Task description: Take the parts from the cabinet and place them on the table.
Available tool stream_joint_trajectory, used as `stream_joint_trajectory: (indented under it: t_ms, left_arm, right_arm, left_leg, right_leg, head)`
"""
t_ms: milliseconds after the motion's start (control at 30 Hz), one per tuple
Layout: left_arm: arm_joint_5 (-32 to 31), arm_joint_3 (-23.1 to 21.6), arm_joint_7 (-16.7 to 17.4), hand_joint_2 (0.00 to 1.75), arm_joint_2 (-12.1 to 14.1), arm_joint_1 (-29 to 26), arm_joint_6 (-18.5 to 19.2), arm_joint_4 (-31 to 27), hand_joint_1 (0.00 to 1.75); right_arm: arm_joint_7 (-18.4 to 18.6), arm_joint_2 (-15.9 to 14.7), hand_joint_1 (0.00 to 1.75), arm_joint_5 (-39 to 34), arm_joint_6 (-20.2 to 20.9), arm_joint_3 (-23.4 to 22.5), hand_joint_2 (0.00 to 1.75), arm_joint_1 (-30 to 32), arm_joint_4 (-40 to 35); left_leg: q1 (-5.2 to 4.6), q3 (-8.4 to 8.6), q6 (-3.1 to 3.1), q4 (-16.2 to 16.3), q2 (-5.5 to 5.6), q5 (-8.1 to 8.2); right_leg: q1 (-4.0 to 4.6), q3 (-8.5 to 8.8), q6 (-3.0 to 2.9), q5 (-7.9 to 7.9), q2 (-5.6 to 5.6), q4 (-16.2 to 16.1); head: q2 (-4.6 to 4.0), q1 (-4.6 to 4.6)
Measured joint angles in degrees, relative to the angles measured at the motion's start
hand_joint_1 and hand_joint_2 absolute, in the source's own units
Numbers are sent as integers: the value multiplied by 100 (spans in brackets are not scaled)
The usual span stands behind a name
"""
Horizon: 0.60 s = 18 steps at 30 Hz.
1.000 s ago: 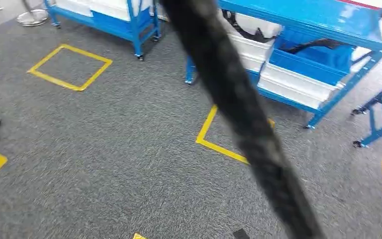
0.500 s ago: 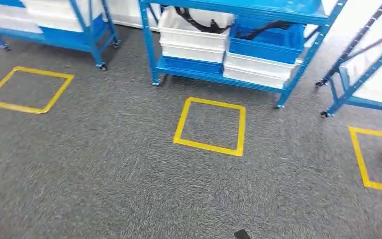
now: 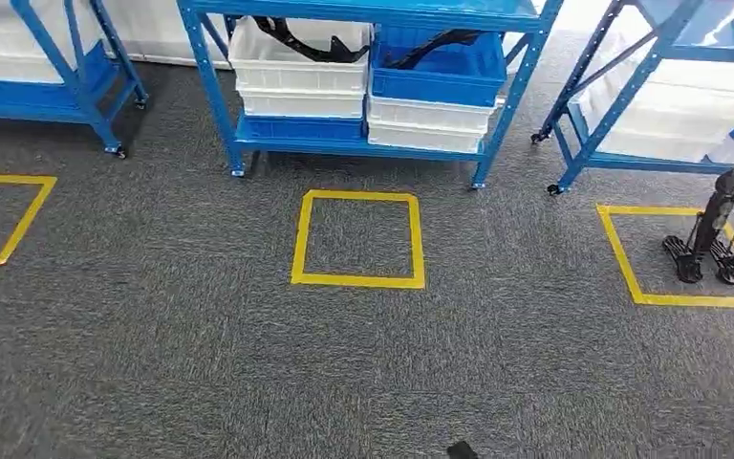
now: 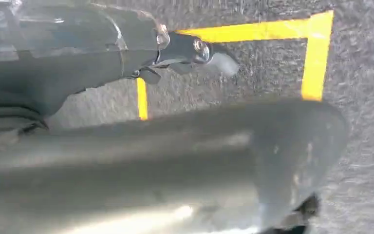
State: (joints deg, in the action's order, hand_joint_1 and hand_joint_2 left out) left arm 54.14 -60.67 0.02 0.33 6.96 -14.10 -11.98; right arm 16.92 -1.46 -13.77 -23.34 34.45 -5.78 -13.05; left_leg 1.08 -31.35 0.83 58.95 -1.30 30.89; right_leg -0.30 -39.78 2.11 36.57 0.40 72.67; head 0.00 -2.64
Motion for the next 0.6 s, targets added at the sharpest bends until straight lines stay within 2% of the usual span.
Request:
stream_joint_trajectory:
  t_ms: [33, 67, 100, 133, 167, 200, 233, 333, 367, 400, 433, 467, 500, 533, 567, 600]
  left_arm:
    - [-66, -28, 85, 0, 2, 2, -20, 2, 0]
    - [-170, -57, 201, 0, 2, 8, -33, 2, 0]
    - [-279, -116, 315, 0, 2, 23, -55, 2, 0]
    - [-404, -177, 433, 0, 2, 41, -81, 2, 0]
    - [-468, -221, 488, 0, 0, 57, -88, 2, 0]
    - [-499, -258, 527, 0, -7, 59, -94, 0, 0]
    - [-521, -291, 538, 0, -13, 68, -99, 0, 0]
    - [-531, -391, 556, 0, -15, 83, -107, 0, 0]
    - [-534, -415, 556, 0, -20, 95, -107, -2, 0]
    - [-536, -446, 556, 0, -17, 114, -112, -2, 0]
    - [-536, -472, 553, 0, -17, 112, -114, -2, 0]
    - [-536, -507, 560, 0, -15, 104, -118, -2, 0]
    - [-536, -536, 582, 0, -11, 97, -123, -2, 0]
    - [-536, -555, 619, 0, 0, 95, -129, -2, 0]
    - [-529, -579, 658, 0, 2, 75, -155, 0, 0]
    - [-516, -592, 684, 0, 2, 68, -164, 0, 0]
  right_arm:
    - [4, 7, 0, 0, 2, 2, 0, 4, 0]
    - [7, 9, 0, 4, 11, 11, 0, 32, 0]
    - [17, 11, 0, 4, 17, 31, 0, 65, 0]
    - [26, 11, 0, 9, 17, 42, 0, 88, 2]
    - [37, 11, 0, 13, 17, 44, 0, 90, 2]
    - [39, 7, 0, 15, 17, 46, 0, 81, 2]
    - [41, 4, 0, 17, 17, 50, 0, 62, 2]
    - [42, 4, 0, 24, 17, 83, 0, 69, 2]
    - [46, 7, 0, 22, 17, 85, 0, 74, 2]
    - [55, 15, 0, 20, 15, 90, 0, 99, 2]
    - [55, 15, 0, 24, 17, 92, 0, 80, 4]
    - [55, 7, 0, 24, 17, 92, 0, 49, 4]
    - [55, 13, 0, 26, 17, 92, 0, 33, 4]
    - [55, 24, 0, 31, 15, 92, 0, 31, 4]
    - [55, 28, 0, 50, 11, 96, 175, 37, 4]
    - [55, 35, 0, 57, -2, 103, 175, 57, 4]
  left_leg:
    - [-8, 14, 2, 1, -94, 20]
    - [-13, 44, 0, 1, -170, 45]
    - [-17, 77, -9, 1, -237, 73]
    - [-25, 119, -22, 0, -295, 100]
    - [-34, 164, -33, -1, -357, 128]
    - [-29, 170, -45, -19, -404, 150]
    - [-64, 176, -88, -13, -452, 175]
    - [-61, 252, -157, -94, -628, 184]
    - [-81, 295, -195, -130, -657, 226]
    - [-49, 312, -225, -21, -124, 300]
    - [-47, 160, -225, 284, 114, 465]
    - [-45, -82, -239, 744, 193, 663]
    - [-39, -354, -254, 1214, 194, 848]
    - [-40, -575, -265, 1534, 188, 900]
    - [-41, -681, -270, 1607, 173, 824]
    - [-38, -667, -274, 1437, 154, 601]
  right_leg:
    - [-12, -150, 8, 52, -21, 285]
    - [-17, -158, 2, -45, -29, 294]
    - [-16, -56, -19, -255, -40, 73]
    - [-8, 161, -61, -560, -71, -403]
    - [24, 411, -131, -844, -193, -946]
    - [85, 569, -208, -882, -447, -1285]
    - [137, 624, -242, -810, -518, -1379]
    - [149, 597, -285, -804, -344, -1430]
    - [96, 696, -315, -848, -276, -1537]
    - [75, 742, -328, -869, -248, -1606]
    - [51, 760, -344, -875, -195, -1627]
    - [44, 760, -351, -873, -112, -1628]
    - [47, 763, -371, -860, -34, -1625]
    - [49, 774, -376, -848, 54, -1619]
    - [49, 795, -382, -830, 105, -1611]
    - [44, 825, -370, -802, 158, -1602]
  head:
    - [0, -13]
    - [0, -18]
    - [0, -24]
    - [0, -55]
    - [0, -83]
    - [0, -110]
    - [0, -94]
    - [0, -127]
    - [0, -133]
    - [0, -94]
    - [0, -70]
    - [0, -31]
    - [0, -9]
    - [0, -2]
    - [0, 6]
    - [0, 13]
